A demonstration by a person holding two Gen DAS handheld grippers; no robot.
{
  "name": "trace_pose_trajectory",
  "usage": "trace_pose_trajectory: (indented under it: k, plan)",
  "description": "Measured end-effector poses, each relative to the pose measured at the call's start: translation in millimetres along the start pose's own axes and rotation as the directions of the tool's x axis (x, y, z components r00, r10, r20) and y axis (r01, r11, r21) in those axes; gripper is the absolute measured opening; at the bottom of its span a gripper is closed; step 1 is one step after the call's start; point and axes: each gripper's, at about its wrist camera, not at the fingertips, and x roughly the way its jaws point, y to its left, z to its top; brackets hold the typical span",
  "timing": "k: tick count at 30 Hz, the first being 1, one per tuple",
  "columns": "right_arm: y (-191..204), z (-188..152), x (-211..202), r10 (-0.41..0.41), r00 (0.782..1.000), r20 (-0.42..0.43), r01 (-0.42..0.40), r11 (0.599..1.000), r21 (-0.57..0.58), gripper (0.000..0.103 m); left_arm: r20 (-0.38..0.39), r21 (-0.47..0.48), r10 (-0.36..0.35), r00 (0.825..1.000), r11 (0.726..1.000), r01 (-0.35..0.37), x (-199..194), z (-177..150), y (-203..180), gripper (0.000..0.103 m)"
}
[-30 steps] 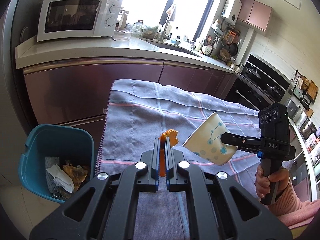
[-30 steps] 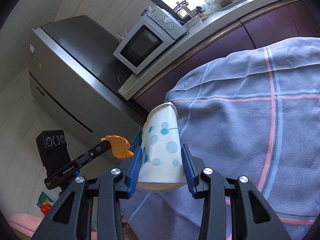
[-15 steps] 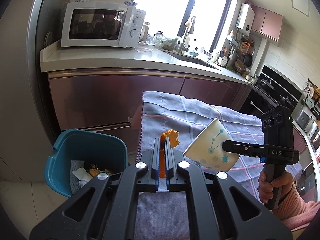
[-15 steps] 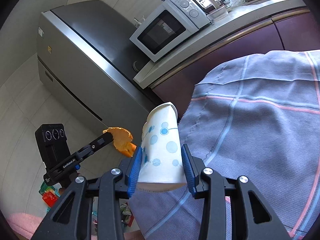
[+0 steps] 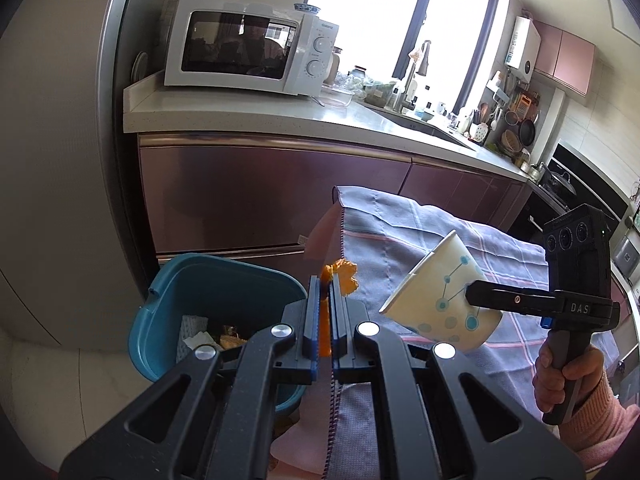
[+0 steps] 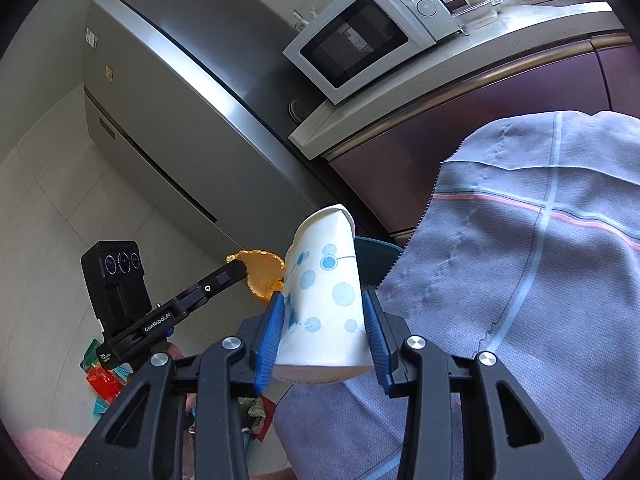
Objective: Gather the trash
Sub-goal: 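Lift the peel and paper cup and carry both over the teal bin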
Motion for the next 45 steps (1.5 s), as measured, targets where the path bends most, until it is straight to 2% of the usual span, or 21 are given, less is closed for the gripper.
trace_pose_trajectory:
  k: [17,45]
  plan:
    - [14,14,37,-0.002,0.998,-0.063,0.000,0.999,-0.032,0.038,-0.028,-0.041,0.045,0.999,0.998,-0.046,18,0,31,0.004]
    - [17,18,81,-0.055,0.988,-0.145,0.049,0.998,-0.042,0.038,-0.074,-0.087,0.092,0.993,0.991,-0.099,48,-11,55,0.004]
